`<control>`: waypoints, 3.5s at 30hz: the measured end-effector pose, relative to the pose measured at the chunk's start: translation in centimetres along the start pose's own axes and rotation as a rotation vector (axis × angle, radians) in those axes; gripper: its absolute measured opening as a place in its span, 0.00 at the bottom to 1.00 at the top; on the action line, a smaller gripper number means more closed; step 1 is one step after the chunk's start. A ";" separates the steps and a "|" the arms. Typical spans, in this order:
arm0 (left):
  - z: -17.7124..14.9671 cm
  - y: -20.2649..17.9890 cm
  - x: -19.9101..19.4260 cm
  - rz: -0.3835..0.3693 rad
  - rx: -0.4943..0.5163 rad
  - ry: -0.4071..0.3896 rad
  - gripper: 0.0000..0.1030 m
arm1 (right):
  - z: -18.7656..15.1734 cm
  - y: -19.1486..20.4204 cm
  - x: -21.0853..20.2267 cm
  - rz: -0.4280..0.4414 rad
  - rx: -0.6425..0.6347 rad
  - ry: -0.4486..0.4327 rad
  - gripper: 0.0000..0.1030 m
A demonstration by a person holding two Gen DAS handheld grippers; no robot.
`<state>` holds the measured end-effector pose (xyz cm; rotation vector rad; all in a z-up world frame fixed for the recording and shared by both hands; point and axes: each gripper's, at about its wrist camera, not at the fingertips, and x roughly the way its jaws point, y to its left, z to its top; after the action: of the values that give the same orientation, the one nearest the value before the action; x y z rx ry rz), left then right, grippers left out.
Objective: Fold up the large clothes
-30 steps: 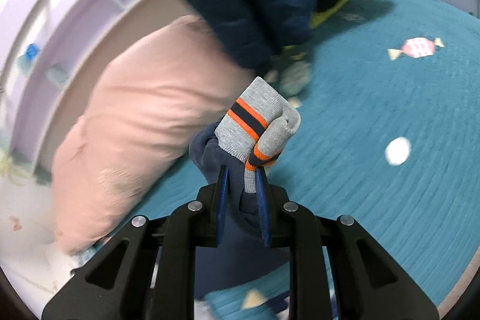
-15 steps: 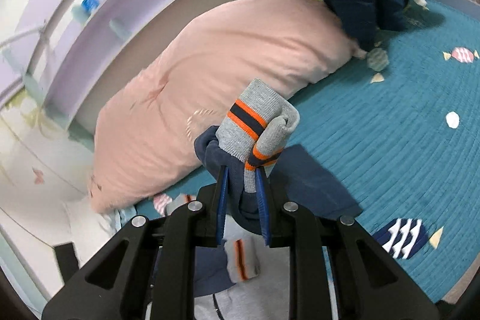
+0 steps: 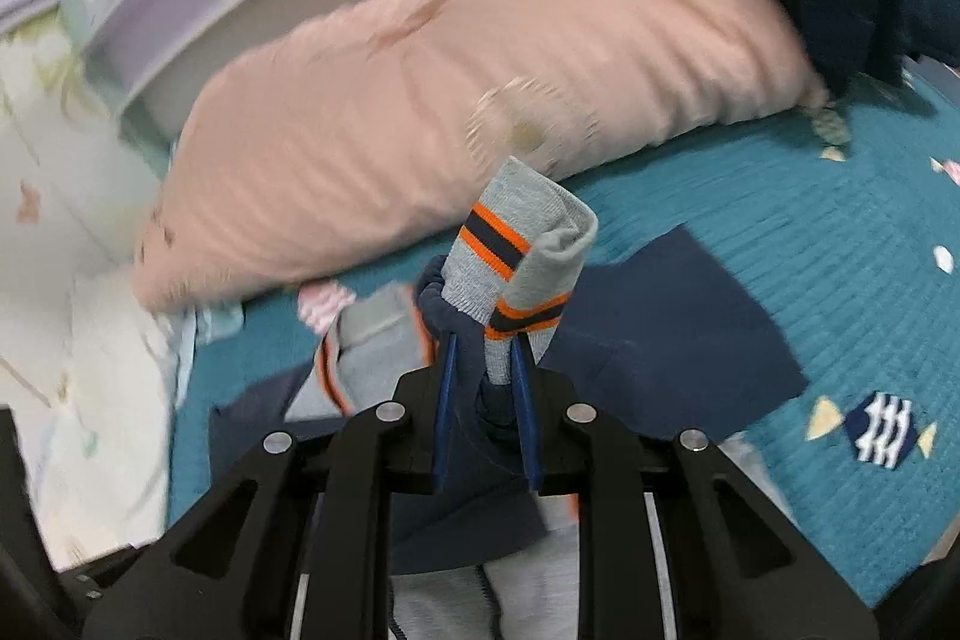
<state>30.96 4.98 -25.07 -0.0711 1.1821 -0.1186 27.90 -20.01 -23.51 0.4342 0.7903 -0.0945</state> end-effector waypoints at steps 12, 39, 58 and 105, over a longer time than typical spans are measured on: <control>-1.4 6.5 3.3 0.030 -0.100 0.068 0.41 | -4.4 5.2 4.5 0.221 -0.076 0.208 0.11; 2.1 -0.7 11.3 -0.060 -0.126 0.104 0.05 | -0.9 -17.5 1.7 -0.188 0.114 0.129 0.57; 2.3 7.2 7.8 0.111 -0.070 0.102 0.05 | -1.4 -11.9 5.0 -0.121 -0.009 0.187 0.56; 0.6 7.8 8.3 0.224 0.018 0.089 0.49 | -4.6 -13.1 11.3 -0.206 -0.079 0.415 0.15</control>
<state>35.04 11.60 -33.38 0.0834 1.2698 0.0653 29.57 -29.15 -38.81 0.2988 1.2425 -0.1674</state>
